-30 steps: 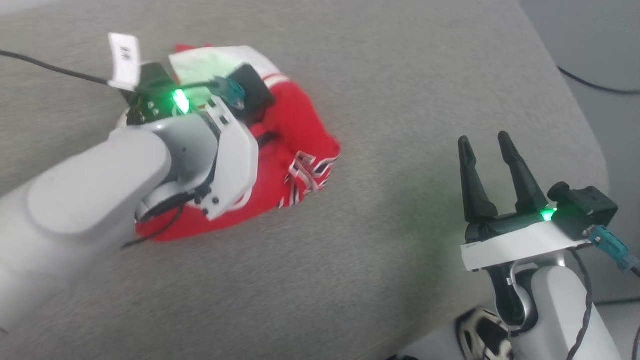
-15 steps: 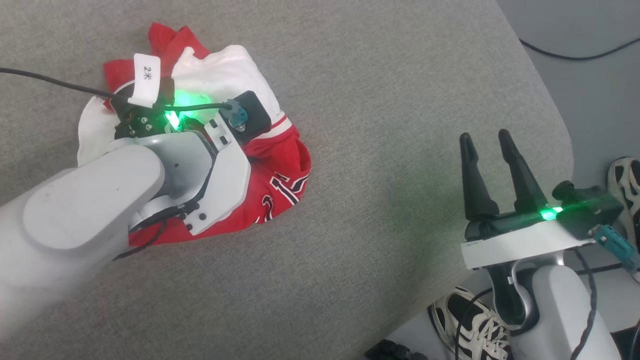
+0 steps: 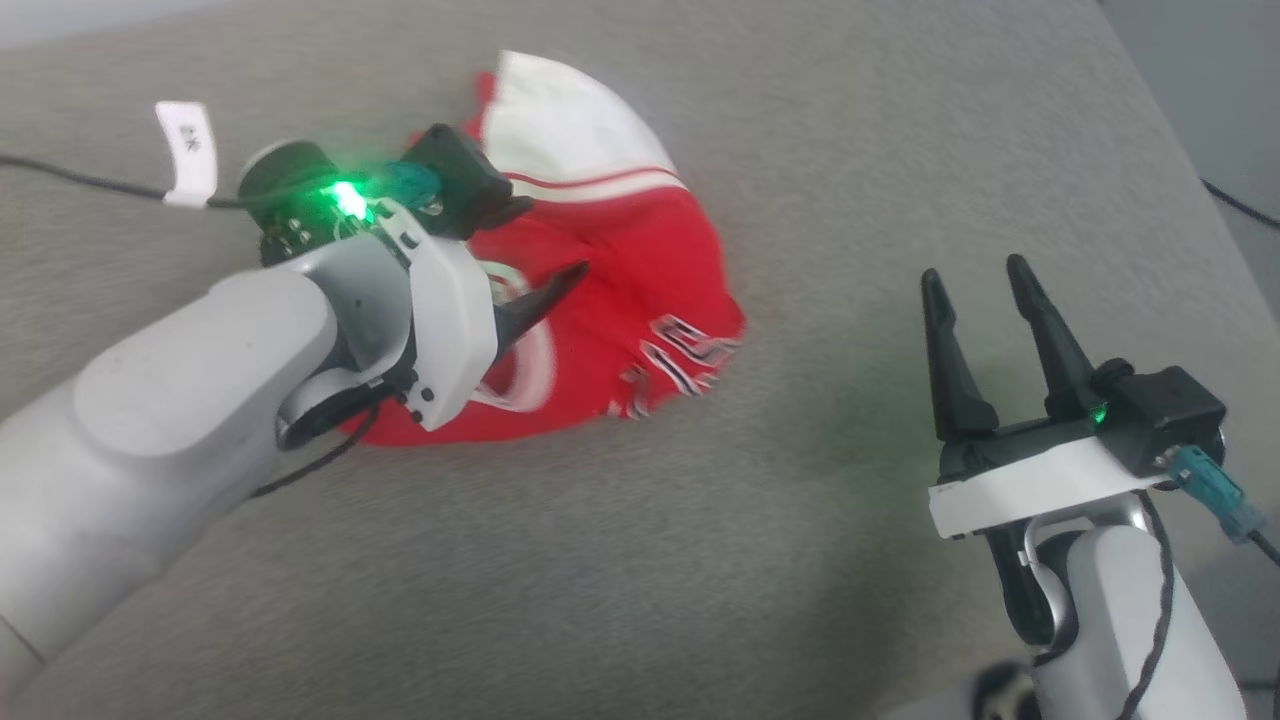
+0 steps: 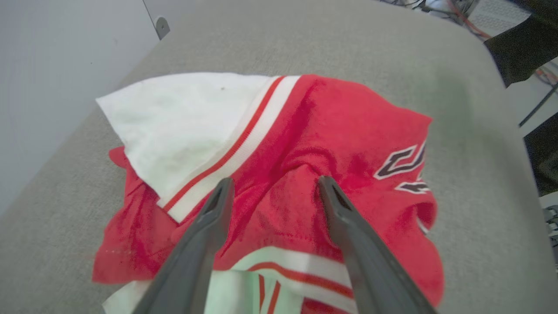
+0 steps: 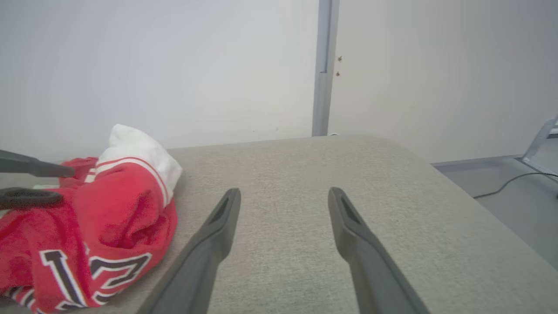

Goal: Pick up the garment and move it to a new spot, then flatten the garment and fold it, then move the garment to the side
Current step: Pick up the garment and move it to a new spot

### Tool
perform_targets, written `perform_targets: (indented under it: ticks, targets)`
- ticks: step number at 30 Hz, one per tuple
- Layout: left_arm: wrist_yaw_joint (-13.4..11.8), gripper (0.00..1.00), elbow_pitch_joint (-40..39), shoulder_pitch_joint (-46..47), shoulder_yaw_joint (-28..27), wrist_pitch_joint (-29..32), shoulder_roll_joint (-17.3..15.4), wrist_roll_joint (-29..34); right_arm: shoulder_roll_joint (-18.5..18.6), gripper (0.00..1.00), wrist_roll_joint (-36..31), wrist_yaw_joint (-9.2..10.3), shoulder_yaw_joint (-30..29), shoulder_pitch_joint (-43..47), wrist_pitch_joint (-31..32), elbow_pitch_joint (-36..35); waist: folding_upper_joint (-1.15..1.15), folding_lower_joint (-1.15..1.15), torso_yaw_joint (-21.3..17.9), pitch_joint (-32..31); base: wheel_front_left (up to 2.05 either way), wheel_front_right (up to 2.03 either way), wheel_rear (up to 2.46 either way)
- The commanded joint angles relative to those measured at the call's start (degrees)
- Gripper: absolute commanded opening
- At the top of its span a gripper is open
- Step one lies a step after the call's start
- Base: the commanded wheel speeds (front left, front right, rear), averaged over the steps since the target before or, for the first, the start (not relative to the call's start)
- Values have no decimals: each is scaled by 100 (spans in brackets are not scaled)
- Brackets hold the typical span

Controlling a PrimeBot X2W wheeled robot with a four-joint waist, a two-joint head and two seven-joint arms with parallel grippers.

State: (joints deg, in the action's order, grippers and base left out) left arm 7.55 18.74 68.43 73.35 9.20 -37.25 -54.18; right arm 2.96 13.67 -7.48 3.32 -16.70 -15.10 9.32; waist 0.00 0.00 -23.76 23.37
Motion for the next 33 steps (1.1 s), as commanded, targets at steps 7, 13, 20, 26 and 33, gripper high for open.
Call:
perform_targets:
  ticks: [7, 13, 20, 26, 33]
  targets:
    - [-17, 100, 523, -762, -31, -1333, 119, -636, -3, 100, -627, -2, -203, 107, -8, 150, 0, 0, 1102, -797, 0, 0, 0]
    - [-15, 100, 1336, -2025, -417, -2361, 349, -1390, 76, 100, -1053, -2, -599, 364, -8, 267, 0, 0, 1746, -1222, 0, 0, 0]
    - [-15, 100, 1581, -3279, -2109, -2441, 693, -1121, 319, 100, -1131, -2, -908, 684, -8, 298, 0, 0, 2347, -1494, 0, 0, 0]
    - [-87, 100, 1166, -4719, -4289, -2445, 1008, -14, 458, 100, -1055, -2, -1115, 936, -8, 308, 0, 0, 2607, -1777, 0, 0, 0]
    - [-198, 100, 221, -6167, -6082, -2445, 1425, 1606, 525, 100, -1000, -2, -1363, 1255, -8, 255, 0, 0, 2621, -2014, 0, 0, 0]
